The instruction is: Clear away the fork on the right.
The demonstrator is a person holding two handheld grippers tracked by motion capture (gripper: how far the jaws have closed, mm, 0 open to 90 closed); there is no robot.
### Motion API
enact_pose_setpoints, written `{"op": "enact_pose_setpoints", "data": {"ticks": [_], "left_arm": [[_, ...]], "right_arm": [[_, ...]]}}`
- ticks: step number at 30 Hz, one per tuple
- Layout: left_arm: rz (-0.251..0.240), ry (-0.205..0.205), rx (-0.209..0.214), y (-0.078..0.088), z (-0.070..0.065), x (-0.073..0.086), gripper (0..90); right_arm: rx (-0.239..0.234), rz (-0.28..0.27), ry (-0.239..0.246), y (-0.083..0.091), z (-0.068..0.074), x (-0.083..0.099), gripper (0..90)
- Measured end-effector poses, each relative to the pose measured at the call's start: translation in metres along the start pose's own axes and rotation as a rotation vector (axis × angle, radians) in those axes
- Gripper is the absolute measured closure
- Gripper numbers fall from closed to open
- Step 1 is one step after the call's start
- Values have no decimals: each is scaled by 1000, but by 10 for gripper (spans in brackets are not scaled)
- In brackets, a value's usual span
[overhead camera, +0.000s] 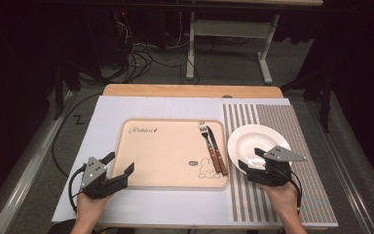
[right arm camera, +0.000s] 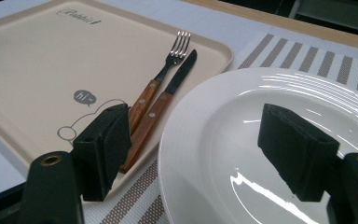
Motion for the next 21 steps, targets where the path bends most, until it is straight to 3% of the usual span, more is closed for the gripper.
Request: {"op": "enact_pose_setpoints", "data": {"ticks": [11,21], "left_arm": [[3,3,-6,1,1,0,233],[-11,12,-12,3,3,-1,203]], "right_arm": [[7,-62,-31,21,-7,9,247],[55,-88,-70,42,-19,26,242]]}}
Point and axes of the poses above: each handheld gripper's, and its own axes: y roughly backward along the jaws, x roughly out of its underside, z roughly to its left, the point moved 5 cm from there along -y, roughly forward along the jaws, and after that the axes turned 9 degrees about -z, right-handed, at the moved point
